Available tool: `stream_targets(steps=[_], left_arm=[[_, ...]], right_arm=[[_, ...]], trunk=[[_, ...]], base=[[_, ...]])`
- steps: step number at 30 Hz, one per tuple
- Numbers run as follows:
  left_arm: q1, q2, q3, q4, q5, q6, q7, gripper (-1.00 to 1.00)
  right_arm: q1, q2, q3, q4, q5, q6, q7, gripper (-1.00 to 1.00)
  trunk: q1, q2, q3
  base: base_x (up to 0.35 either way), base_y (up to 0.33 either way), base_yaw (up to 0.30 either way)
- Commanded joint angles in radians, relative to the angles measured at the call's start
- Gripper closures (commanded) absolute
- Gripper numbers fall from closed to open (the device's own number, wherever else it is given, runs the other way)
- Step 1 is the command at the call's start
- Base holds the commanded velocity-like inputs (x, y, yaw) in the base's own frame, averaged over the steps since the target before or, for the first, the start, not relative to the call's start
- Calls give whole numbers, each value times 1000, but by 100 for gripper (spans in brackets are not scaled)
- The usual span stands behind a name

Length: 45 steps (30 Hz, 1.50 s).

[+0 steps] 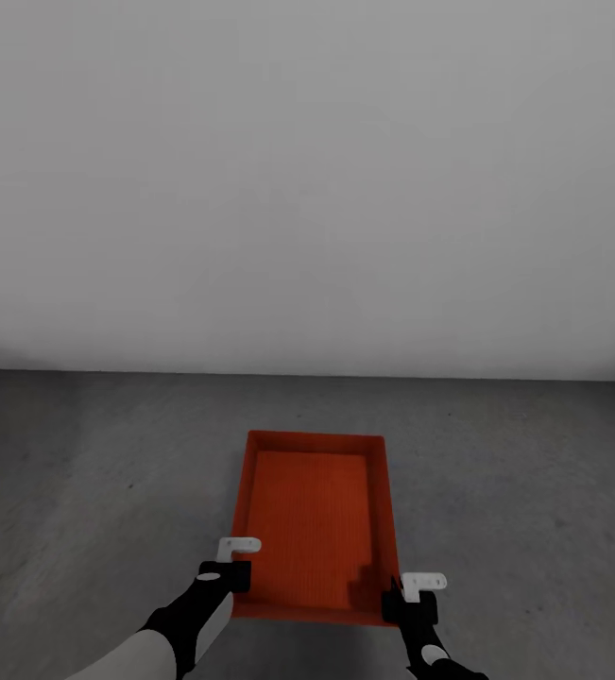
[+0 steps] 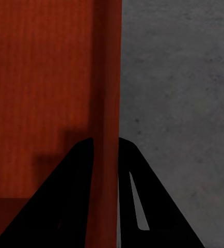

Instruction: Move the two storage containers from the living room to the garage. In the garage, place one container on the floor and stack the other container on top of it (either order is fine).

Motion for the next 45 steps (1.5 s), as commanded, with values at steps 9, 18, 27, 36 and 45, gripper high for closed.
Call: stream_targets(steps=[9,18,27,36,45], left_arm=[[0,-5,-1,2,24,7,11,100],[0,-6,-1,2,24,7,11,100],[0,-6,-1,2,24,7,11,100],[0,-6,-1,2,24,7,11,100],[0,-5,-1,2,24,7,11,100]], right_arm=[[-1,0,22,-35,-11,-8,3,100],[-1,0,22,-35,-10,-8,2,100],[-1,0,22,-35,-11,-8,3,100],[-1,0,22,-35,-10,-8,2,100],[-1,0,22,-35,-10,-8,3,100]], trunk=[[4,-8,-4],[27,-50,-23],[27,-50,-23],[38,-71,-32],[46,-85,-38]], base=[[0,0,0],[0,0,0],[0,0,0],[0,0,0],[0,0,0]])
